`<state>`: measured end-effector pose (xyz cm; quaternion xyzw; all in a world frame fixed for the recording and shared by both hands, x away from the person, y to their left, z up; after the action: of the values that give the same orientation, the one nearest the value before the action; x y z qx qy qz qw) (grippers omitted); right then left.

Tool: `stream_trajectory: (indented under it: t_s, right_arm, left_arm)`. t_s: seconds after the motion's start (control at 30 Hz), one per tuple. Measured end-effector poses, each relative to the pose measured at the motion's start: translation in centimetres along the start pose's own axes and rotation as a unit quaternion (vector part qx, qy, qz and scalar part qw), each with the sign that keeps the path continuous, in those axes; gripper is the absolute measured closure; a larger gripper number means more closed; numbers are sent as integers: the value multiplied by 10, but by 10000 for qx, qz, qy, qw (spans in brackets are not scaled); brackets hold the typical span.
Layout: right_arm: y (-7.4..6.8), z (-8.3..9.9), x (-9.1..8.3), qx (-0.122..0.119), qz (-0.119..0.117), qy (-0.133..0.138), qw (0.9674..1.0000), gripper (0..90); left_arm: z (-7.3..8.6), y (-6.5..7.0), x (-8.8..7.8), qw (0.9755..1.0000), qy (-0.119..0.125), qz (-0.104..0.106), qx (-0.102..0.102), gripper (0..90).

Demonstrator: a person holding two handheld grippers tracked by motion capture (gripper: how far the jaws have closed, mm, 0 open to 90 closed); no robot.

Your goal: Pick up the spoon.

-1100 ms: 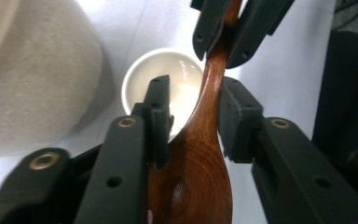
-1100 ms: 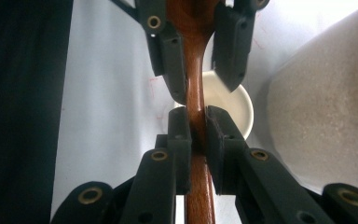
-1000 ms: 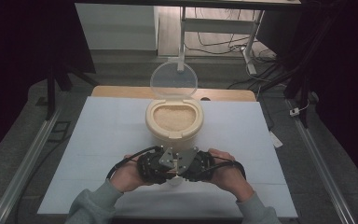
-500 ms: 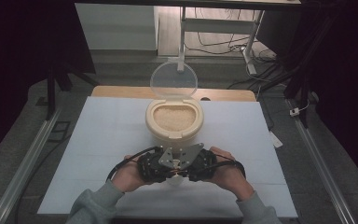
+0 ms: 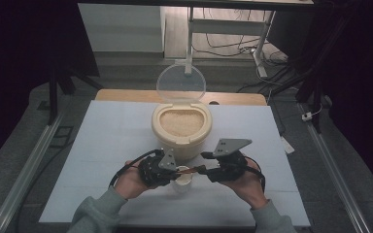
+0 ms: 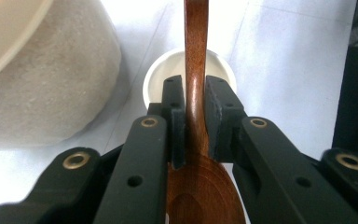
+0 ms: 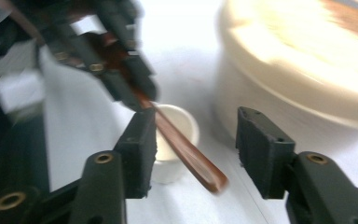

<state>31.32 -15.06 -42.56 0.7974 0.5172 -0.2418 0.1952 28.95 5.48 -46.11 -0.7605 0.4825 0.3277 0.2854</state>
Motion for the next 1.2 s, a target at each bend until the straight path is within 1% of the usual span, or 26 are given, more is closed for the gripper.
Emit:
stream_trajectory:
  t_s: [0.07, 0.1, 0.17, 0.23, 0.3, 0.33, 0.4, 0.47, 0.5, 0.53, 0.57, 0.6, 0.63, 0.67, 0.7, 0.73, 0.77, 0.83, 0.87, 0.9, 0.97, 1.03, 1.07, 1.1, 1.2]
  right_arm:
    - [4, 7, -6, 327, 210, 155, 9991, 438]
    - [6, 11, -8, 529, 290, 221, 9979, 438]
    - [9, 20, -12, 913, 443, 341, 9943, 430]
    - [11, 28, -14, 1135, 514, 417, 9913, 425]
    - [12, 37, -12, 1419, 435, 477, 9878, 411]
    - [12, 39, -12, 1472, 411, 485, 9871, 404]
    - [13, 44, -8, 1667, 438, 509, 9837, 387]
    - [15, 47, -5, 1883, 338, 588, 9798, 382]
    - [15, 49, -3, 1979, 298, 578, 9781, 377]
    - [14, 50, 2, 2110, 200, 607, 9754, 375]
    - [14, 50, 2, 2110, 200, 607, 9754, 375]
    - [13, 51, 6, 2203, 97, 623, 9734, 376]
    - [13, 51, 6, 2203, 97, 623, 9734, 376]
    - [12, 51, 8, 2261, 41, 653, 9719, 376]
    - [11, 51, 10, 2331, -20, 690, 9700, 378]
    - [11, 50, 12, 2449, -122, 760, 9665, 384]
    - [11, 50, 12, 2449, -122, 760, 9665, 384]
    - [10, 50, 13, 2553, -174, 853, 9629, 403]
    - [10, 49, 14, 2682, -238, 951, 9584, 426]
    - [10, 49, 14, 2682, -238, 951, 9584, 426]
    - [9, 49, 16, 2777, -334, 1055, 9543, 449]
    - [8, 48, 17, 2804, -333, 1092, 9531, 465]
    - [8, 48, 17, 2868, -283, 1160, 9505, 501]
    - [8, 48, 17, 2868, -283, 1160, 9505, 501]
    - [10, 49, 16, 3075, -355, 1333, 9415, 537]
  left_arm:
    - [0, -1, -1, 10000, 47, -45, -19, 778]
    - [1, -1, -1, 9999, 71, -64, -34, 778]
    - [1, -2, -1, 9999, 108, -106, -46, 779]
    - [1, -2, -2, 9997, 168, -143, -66, 780]
    - [1, -2, -3, 9996, 214, -180, -74, 780]
    - [1, -2, -3, 9994, 264, -212, -83, 781]
    - [0, -2, -4, 9992, 320, -245, -79, 781]
    - [-1, -1, -6, 9988, 399, -287, -81, 782]
    - [-1, 0, -6, 9986, 432, -295, -80, 782]
    - [-2, 0, -6, 9984, 469, -308, -93, 782]
    - [-2, 0, -7, 9983, 485, -308, -78, 782]
    - [-2, 1, -7, 9982, 514, -304, -75, 783]
    - [-3, 1, -7, 9980, 545, -319, -80, 783]
    - [-3, 1, -7, 9978, 567, -333, -83, 783]
    - [-3, 1, -7, 9978, 570, -339, -74, 783]
    - [-3, 2, -7, 9976, 589, -349, -69, 783]
    - [-4, 3, -7, 9975, 606, -366, -71, 783]
    - [-5, 4, -6, 9973, 631, -372, -61, 783]
    - [-5, 5, -6, 9973, 635, -377, -48, 783]
    - [-6, 5, -5, 9973, 639, -371, -41, 783]
    - [-6, 7, -4, 9972, 647, -379, -19, 784]
    - [-7, 8, -3, 9971, 648, -390, -10, 784]
    - [-7, 9, -3, 9972, 639, -392, 4, 784]
    - [-7, 9, -3, 9972, 644, -389, 8, 784]
    - [-8, 10, -3, 9970, 657, -404, 40, 785]
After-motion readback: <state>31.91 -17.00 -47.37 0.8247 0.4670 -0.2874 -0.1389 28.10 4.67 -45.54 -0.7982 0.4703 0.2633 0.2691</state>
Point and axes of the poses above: each handheld gripper's, and its own axes: x roughly forward along the jaws, z roughly out of its underside, y roughly to its right, the point moved 3 cm from there along x, roughly forward along the jaws, and after that the axes turned 2 degrees about y, right-handed, at the moved point
